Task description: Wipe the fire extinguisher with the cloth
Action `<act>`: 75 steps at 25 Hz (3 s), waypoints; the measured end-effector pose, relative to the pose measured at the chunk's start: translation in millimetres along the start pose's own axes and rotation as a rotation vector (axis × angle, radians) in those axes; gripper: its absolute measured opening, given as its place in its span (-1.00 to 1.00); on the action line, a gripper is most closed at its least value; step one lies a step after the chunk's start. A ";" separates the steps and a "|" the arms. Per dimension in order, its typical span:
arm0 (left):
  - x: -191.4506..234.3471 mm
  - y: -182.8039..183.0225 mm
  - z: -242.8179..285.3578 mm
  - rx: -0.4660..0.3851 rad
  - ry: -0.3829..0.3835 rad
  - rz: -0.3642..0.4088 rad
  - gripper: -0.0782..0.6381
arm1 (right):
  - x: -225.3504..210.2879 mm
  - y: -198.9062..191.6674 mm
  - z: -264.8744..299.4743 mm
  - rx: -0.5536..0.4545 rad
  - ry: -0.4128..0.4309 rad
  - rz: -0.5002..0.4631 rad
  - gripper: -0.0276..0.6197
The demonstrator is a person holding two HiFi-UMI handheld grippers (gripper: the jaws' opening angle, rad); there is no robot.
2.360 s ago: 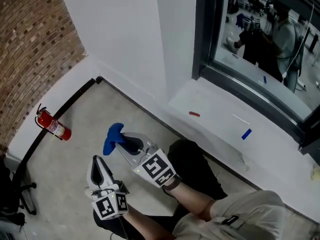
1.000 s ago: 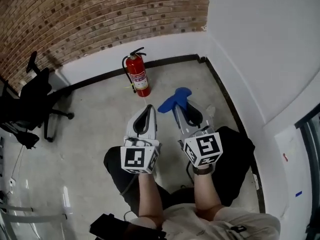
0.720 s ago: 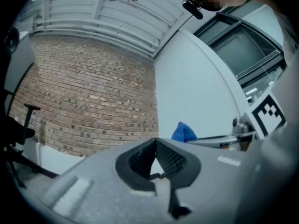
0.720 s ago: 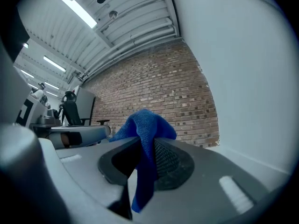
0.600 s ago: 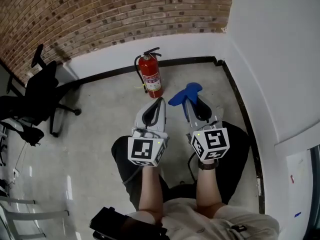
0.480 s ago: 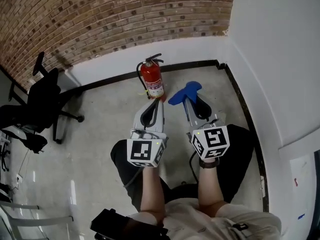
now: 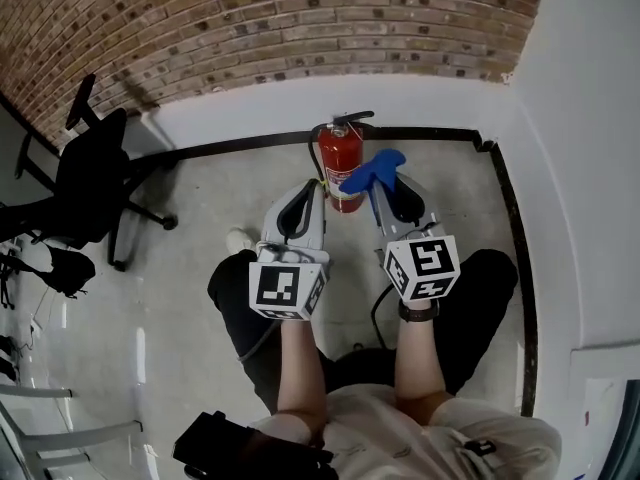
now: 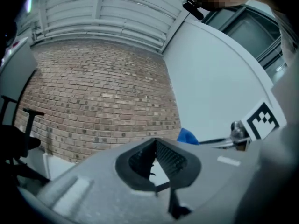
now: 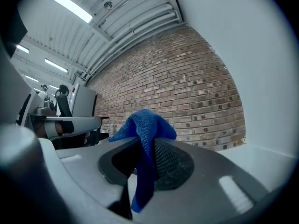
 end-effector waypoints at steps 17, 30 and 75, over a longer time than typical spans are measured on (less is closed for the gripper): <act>147.7 -74.7 117.6 0.054 -0.076 -0.056 -0.78 | -10.9 -128.6 203.6 0.336 -0.113 -0.152 -0.68; 185.9 -139.3 141.3 0.142 -0.060 -0.109 -0.78 | 5.0 -194.8 248.4 0.519 -0.199 -0.555 -0.71; 217.0 -153.5 147.6 0.148 -0.046 -0.065 -0.78 | 47.2 -271.3 212.8 0.512 0.010 -0.279 -0.73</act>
Point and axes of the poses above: the fingertips, and each gripper's own axes: z forward along the fingers, x to its left, y out of its top, the point moved 4 cm from there along -z, backward along the fingers, and after that the axes turned 1 degree about -y, right-handed, at the moved point
